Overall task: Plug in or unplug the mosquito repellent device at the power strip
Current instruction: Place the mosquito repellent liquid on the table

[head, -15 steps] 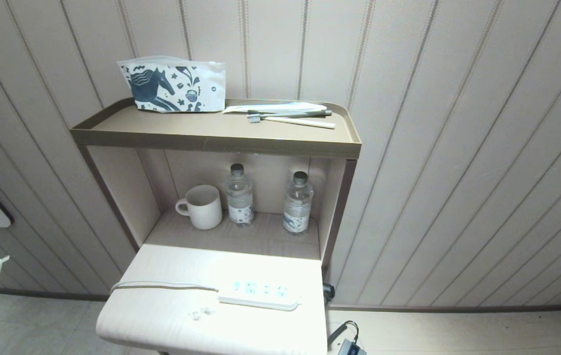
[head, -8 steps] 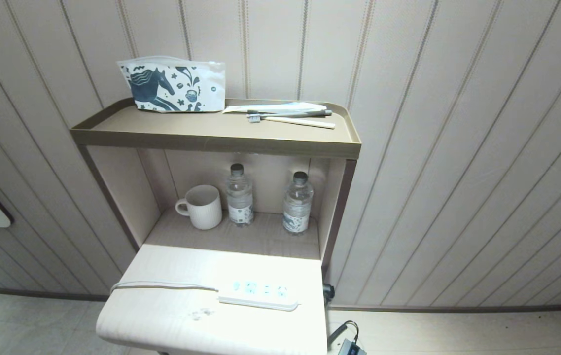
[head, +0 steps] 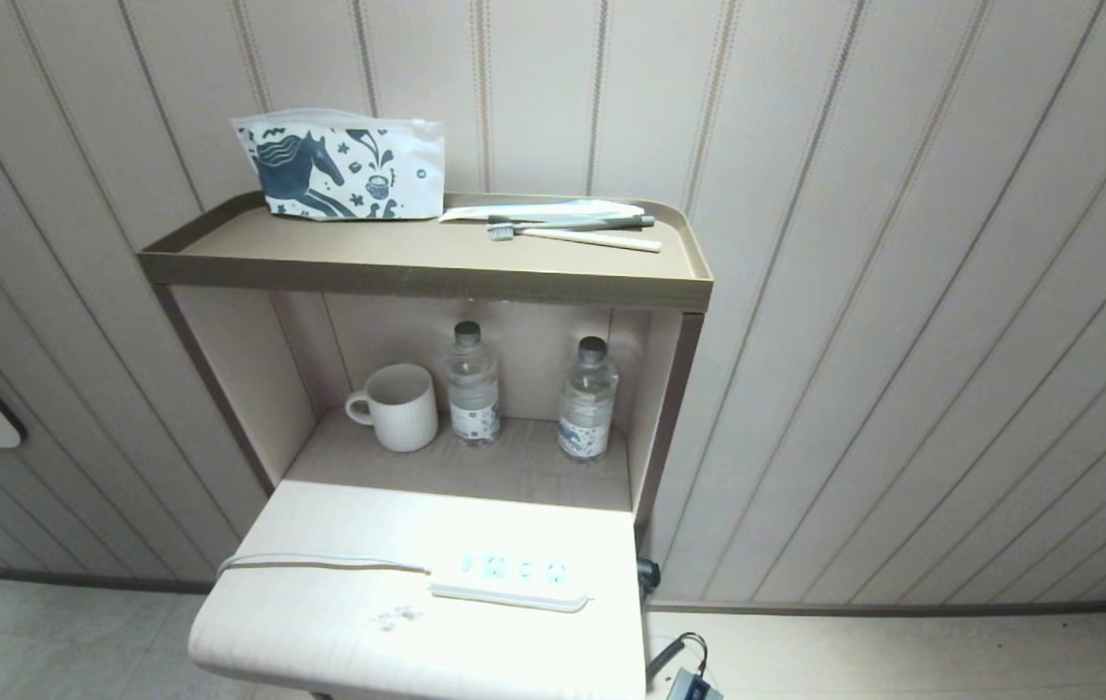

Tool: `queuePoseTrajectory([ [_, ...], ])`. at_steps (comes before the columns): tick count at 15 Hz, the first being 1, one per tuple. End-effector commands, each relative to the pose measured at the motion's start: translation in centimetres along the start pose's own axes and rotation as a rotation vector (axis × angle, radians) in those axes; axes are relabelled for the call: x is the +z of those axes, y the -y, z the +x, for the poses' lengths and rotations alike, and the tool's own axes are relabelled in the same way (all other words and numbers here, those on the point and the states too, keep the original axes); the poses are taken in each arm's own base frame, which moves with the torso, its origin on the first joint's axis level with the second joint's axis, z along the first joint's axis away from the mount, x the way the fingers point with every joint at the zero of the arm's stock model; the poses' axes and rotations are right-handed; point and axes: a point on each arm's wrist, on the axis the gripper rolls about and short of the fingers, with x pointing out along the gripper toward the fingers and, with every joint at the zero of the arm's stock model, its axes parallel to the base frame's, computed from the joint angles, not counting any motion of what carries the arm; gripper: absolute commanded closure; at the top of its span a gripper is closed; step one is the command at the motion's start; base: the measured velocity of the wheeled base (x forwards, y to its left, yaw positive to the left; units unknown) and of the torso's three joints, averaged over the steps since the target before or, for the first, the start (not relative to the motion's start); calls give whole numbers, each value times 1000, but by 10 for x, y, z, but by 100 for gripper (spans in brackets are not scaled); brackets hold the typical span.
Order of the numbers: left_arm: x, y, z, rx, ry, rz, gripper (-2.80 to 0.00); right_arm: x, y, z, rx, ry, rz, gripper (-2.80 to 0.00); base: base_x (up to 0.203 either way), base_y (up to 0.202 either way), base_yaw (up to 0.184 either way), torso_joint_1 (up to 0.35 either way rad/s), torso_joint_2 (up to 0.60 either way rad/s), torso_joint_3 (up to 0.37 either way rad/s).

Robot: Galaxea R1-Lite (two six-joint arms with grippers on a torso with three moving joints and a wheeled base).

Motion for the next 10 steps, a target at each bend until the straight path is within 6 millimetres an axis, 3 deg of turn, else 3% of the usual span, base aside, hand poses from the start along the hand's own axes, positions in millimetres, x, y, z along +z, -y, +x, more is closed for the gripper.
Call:
queuePoseTrajectory([
  [1, 0, 0, 1, -2, -9, 0, 0, 0, 0, 0, 0, -2, 0, 0, 0, 0, 0, -152, 353, 174],
  [10, 7, 0, -3, -2, 25, 2, 0, 0, 0, 0, 0, -2, -3, 0, 0, 0, 0, -235, 526, 286],
])
